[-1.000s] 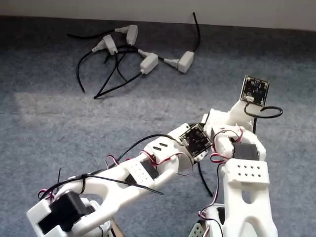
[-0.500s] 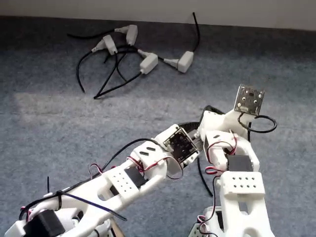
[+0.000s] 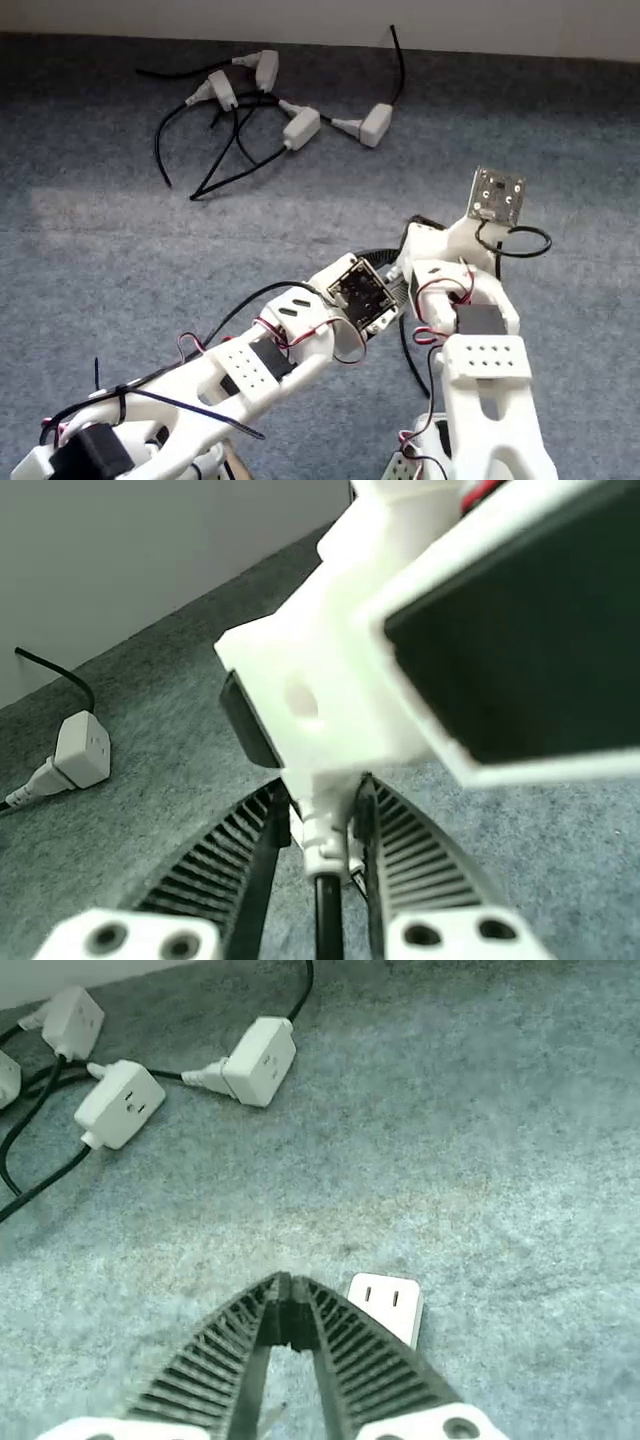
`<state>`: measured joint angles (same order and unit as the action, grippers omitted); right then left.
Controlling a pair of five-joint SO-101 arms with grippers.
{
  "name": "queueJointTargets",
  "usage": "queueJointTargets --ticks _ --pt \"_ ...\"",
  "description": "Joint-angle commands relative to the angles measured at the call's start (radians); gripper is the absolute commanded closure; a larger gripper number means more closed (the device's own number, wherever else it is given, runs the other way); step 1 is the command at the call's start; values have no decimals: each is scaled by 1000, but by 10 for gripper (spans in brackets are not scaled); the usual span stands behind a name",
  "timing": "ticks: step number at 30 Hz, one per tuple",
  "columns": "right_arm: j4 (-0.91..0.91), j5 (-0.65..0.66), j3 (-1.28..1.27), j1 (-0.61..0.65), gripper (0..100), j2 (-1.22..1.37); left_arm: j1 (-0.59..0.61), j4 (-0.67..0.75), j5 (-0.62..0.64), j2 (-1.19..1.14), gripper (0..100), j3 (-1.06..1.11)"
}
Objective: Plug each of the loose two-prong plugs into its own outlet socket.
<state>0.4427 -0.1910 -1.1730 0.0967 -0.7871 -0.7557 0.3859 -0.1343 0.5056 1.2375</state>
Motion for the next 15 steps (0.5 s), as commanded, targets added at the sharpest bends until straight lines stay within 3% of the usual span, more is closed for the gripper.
queueJointTargets --ticks 1,15 --pt "-76 2 -65 -21 991 13 41 18 6 54 994 -93" --pt "-165 2 -130 -18 991 13 56 11 8 259 994 -51"
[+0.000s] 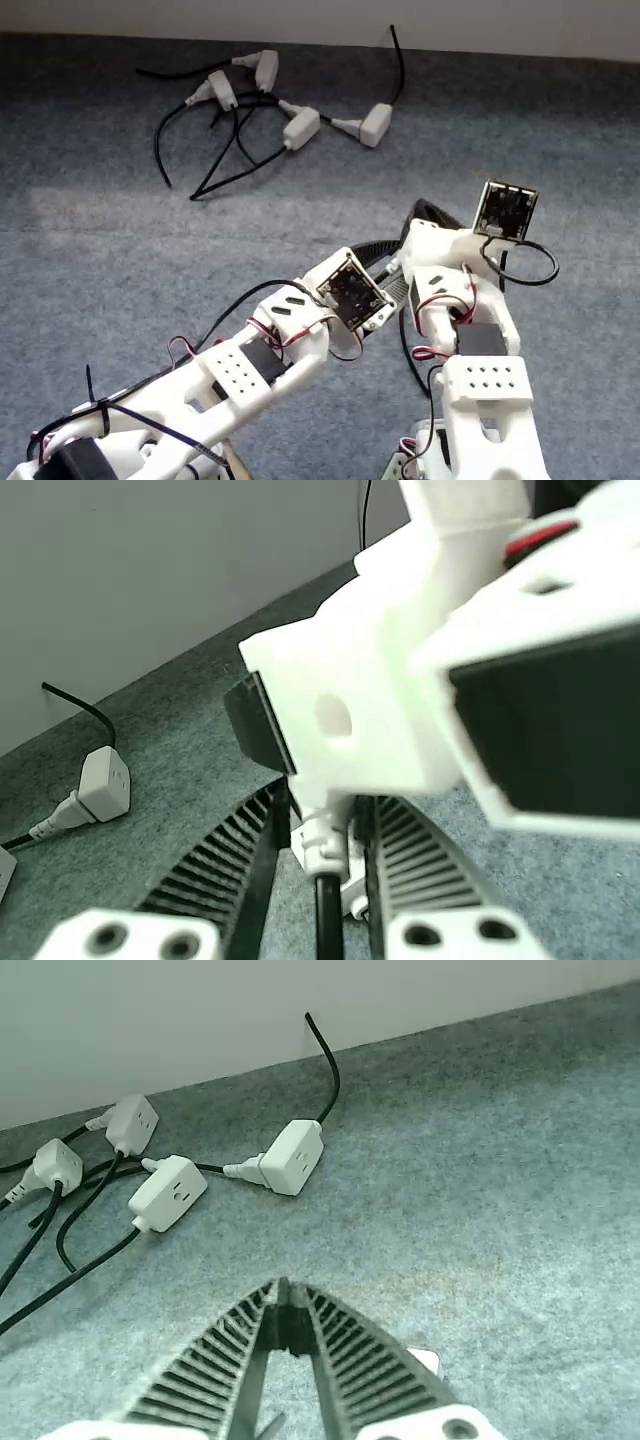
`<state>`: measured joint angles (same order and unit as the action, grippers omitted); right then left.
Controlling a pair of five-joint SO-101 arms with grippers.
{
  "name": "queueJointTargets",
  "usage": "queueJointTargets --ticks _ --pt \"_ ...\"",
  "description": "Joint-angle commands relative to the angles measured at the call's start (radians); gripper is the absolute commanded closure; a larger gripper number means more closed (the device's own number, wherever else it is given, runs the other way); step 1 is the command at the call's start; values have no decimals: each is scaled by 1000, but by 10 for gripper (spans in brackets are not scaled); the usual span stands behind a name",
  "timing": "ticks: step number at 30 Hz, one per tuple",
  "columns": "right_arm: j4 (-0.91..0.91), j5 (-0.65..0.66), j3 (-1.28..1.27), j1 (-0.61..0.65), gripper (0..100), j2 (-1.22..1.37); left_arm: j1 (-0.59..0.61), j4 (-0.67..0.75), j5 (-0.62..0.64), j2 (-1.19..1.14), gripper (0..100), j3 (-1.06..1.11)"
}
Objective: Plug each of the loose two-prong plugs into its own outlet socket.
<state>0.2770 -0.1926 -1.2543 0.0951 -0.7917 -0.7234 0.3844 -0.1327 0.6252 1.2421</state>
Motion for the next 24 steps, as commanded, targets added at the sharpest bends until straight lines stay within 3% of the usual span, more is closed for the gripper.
queueJointTargets --ticks 1,16,24 --pt "1 3 -48 -16 991 18 25 12 6 140 994 -54" --pt "-1 2 -50 -15 991 19 70 12 6 303 994 -10" --pt "30 3 -1 44 985 5 22 17 5 74 994 -53"
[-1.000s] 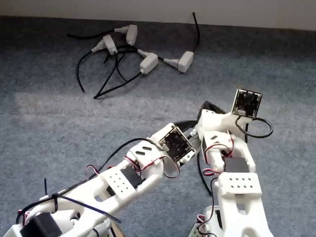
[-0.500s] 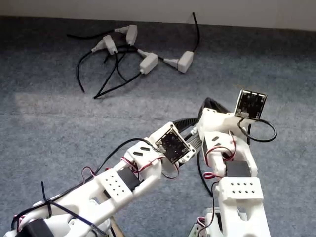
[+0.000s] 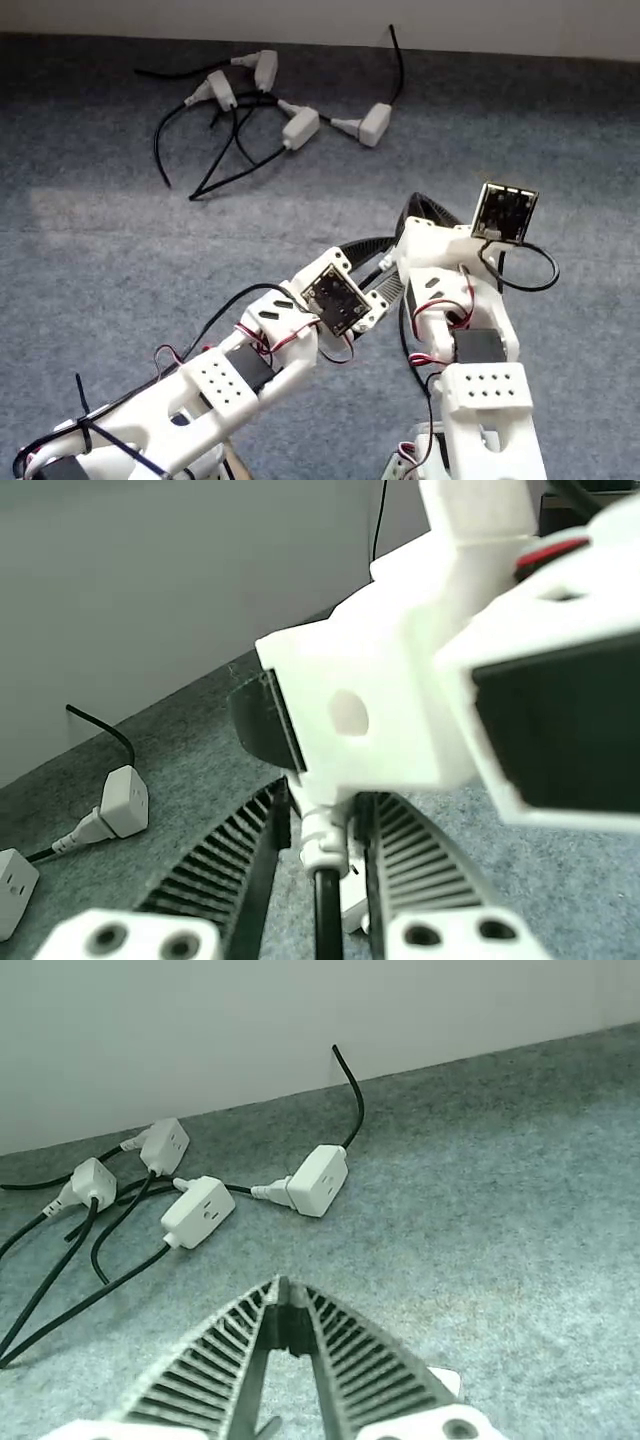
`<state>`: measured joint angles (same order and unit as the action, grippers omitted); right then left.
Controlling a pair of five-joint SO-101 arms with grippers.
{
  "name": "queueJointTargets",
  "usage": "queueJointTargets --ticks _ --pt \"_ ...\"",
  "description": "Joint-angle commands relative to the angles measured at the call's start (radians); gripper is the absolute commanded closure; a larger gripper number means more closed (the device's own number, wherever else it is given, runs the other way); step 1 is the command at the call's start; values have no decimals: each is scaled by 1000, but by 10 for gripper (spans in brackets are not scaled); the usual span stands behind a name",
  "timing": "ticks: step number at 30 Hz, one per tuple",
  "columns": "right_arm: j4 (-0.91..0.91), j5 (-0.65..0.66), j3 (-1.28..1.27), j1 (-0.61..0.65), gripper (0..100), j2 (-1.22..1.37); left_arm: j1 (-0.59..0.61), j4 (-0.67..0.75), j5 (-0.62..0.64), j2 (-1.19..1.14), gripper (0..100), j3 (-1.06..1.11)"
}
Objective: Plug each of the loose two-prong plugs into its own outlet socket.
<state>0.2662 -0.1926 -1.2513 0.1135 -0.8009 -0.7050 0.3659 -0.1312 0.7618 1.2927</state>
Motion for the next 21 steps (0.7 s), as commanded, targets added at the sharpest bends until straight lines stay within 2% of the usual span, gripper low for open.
queueJointTargets --ticks 1,7,14,21 --pt "67 3 18 28 985 15 4 37 2 -117 994 -128" --pt "162 -3 117 24 990 15 1 38 2 -357 994 -226" --pt "151 -3 197 -96 990 15 -44 38 2 -280 994 -160" --pt "-84 -5 177 -188 990 25 -91 37 0 -140 994 -70"
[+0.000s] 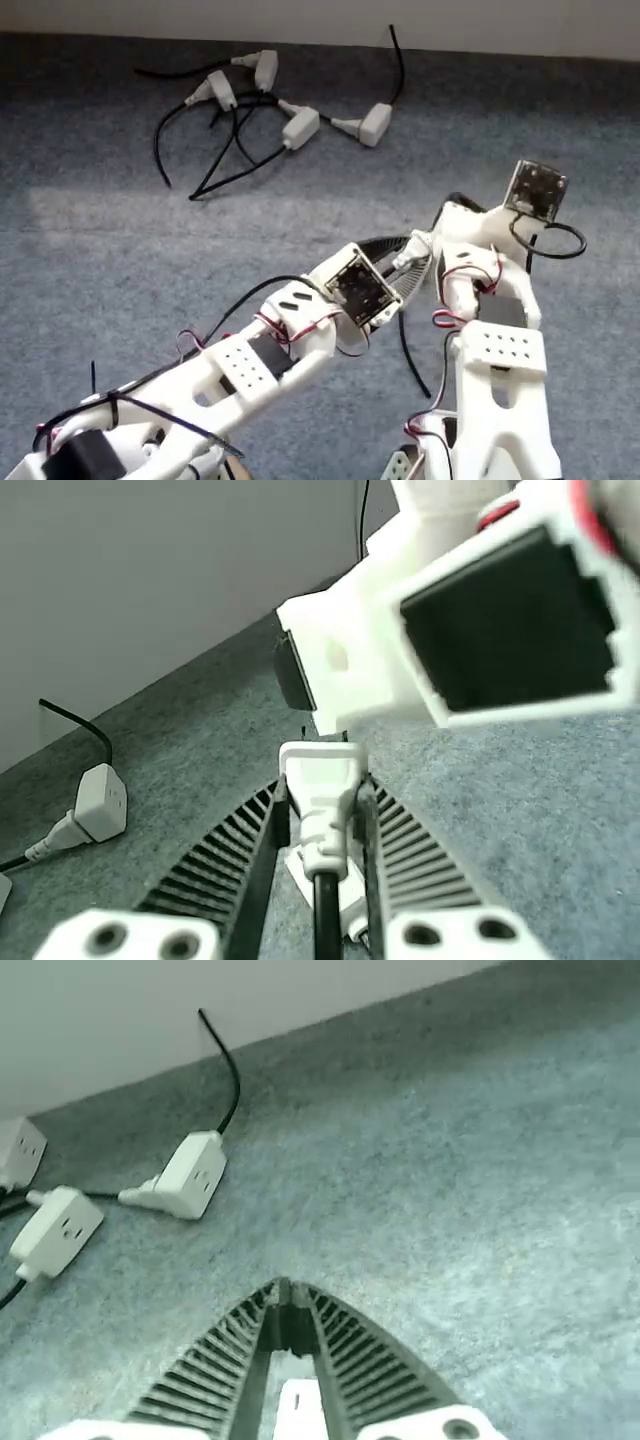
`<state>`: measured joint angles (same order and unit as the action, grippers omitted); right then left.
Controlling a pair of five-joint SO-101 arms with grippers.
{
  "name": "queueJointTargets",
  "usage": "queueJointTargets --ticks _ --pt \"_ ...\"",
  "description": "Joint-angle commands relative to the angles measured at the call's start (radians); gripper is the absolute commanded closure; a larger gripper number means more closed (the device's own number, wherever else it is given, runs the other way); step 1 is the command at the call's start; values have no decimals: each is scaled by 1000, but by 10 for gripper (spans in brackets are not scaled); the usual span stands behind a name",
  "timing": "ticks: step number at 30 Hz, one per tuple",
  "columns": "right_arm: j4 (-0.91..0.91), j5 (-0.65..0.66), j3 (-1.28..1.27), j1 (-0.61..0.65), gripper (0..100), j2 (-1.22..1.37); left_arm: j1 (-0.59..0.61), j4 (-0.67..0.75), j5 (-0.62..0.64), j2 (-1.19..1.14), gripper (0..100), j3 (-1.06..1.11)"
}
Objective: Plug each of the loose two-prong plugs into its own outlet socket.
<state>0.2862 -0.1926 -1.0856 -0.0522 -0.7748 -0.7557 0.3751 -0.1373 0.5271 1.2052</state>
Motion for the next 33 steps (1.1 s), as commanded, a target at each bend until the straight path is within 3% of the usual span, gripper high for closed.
queueJointTargets --ticks 1,9,17,21,25,30,33 --pt "-124 -5 -1 -22 990 -1 -45 23 5 107 994 24" --pt "-147 -9 21 -119 989 -12 -50 23 3 28 994 4" --pt "-140 -348 65 -463 985 -2 48 21 8 -222 994 -157" --pt "-125 -413 -74 -513 985 -1 77 8 9 -318 994 -262" --pt "-125 -410 -193 -479 985 -1 88 -259 52 -354 994 -410" --pt "-125 -408 -249 -403 985 -1 156 -743 322 -357 994 -690" --pt "-125 -407 -252 -360 985 -1 171 -848 370 -357 994 -789"
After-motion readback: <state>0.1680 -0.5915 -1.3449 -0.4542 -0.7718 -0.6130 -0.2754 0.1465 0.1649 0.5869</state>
